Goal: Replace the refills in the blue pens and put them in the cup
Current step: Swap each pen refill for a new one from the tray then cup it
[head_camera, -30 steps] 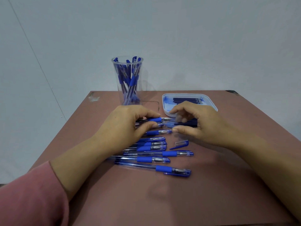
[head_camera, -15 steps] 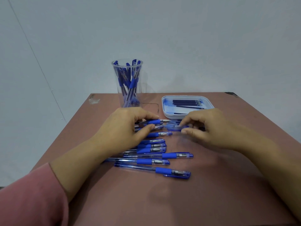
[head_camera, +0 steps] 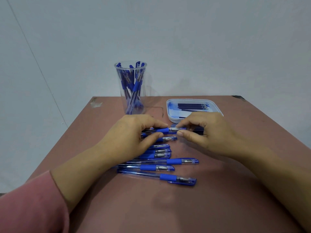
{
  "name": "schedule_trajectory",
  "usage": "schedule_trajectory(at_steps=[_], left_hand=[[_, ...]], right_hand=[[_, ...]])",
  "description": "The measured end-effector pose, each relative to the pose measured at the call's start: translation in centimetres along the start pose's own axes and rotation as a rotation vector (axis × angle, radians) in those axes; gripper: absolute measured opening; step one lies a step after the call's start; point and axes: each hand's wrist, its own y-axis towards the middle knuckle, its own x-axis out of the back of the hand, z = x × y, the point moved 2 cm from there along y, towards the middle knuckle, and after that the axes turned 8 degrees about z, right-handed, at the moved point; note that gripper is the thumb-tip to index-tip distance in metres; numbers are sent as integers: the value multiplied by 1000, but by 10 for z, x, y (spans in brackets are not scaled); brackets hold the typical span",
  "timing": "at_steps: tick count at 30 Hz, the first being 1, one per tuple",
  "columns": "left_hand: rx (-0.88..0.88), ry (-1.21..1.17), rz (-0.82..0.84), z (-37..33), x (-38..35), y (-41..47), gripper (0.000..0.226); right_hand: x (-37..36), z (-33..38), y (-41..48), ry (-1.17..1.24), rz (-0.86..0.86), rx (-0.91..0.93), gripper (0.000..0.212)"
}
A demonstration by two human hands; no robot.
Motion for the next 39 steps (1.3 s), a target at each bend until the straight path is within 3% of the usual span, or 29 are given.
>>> schedule_trajectory(at_steps=[14, 19, 23, 28, 33, 39], left_hand=[[-37, 31, -55, -1, -1, 3, 23], [51, 197, -1, -7, -4, -1, 34], [281, 338, 108, -12, -2, -12, 66], [441, 345, 287, -16, -8, -34, 97], [507, 341, 408, -11, -20, -42, 104], [499, 369, 398, -9, -23, -42, 102]], right_hand=[[-9, 3, 4, 79, -73, 1, 10], [-9, -1, 7, 278, -54, -124, 10], [2, -4, 6, 513, -186, -198, 11], [23, -5, 6, 574, -283, -224, 11], [52, 2, 27, 592, -456, -214, 10], [86, 13, 89, 654, -721, -88, 4]])
